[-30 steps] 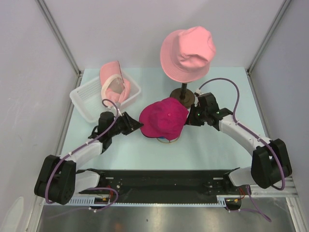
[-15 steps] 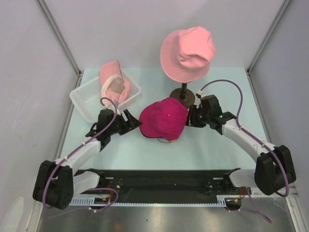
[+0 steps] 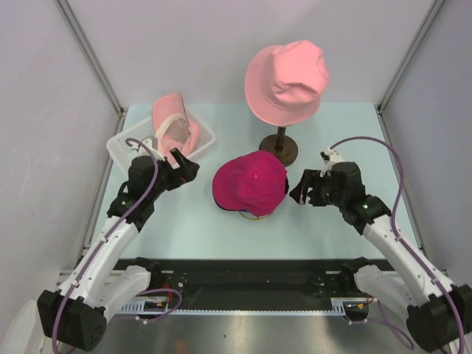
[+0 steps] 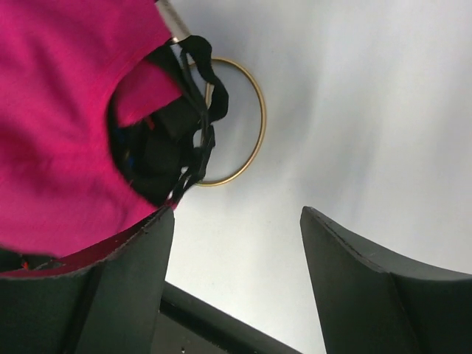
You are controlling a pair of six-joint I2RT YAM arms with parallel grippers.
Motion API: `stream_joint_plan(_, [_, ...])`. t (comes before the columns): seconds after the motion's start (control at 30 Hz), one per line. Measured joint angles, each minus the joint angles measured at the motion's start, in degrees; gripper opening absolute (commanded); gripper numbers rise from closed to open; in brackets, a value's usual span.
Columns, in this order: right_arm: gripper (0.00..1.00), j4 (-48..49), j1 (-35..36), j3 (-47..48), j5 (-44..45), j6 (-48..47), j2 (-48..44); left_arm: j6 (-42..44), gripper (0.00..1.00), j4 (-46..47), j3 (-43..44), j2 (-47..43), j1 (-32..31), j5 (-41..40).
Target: Stack the hats
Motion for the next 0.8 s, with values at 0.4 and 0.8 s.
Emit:
stream_joint_plan(0.4, [0.75, -1.3, -4.1, -0.5, 1.9, 3.7, -10.5, 12.5, 1.0, -5.7, 12.1, 9.1, -0.4, -9.3])
stream_joint_plan(0.8, [0.75, -1.1, -8.0, 5.3, 5.2, 4.0, -10.9, 22.1, 0.99, -7.5, 33.7, 39.0, -0.5, -15.4])
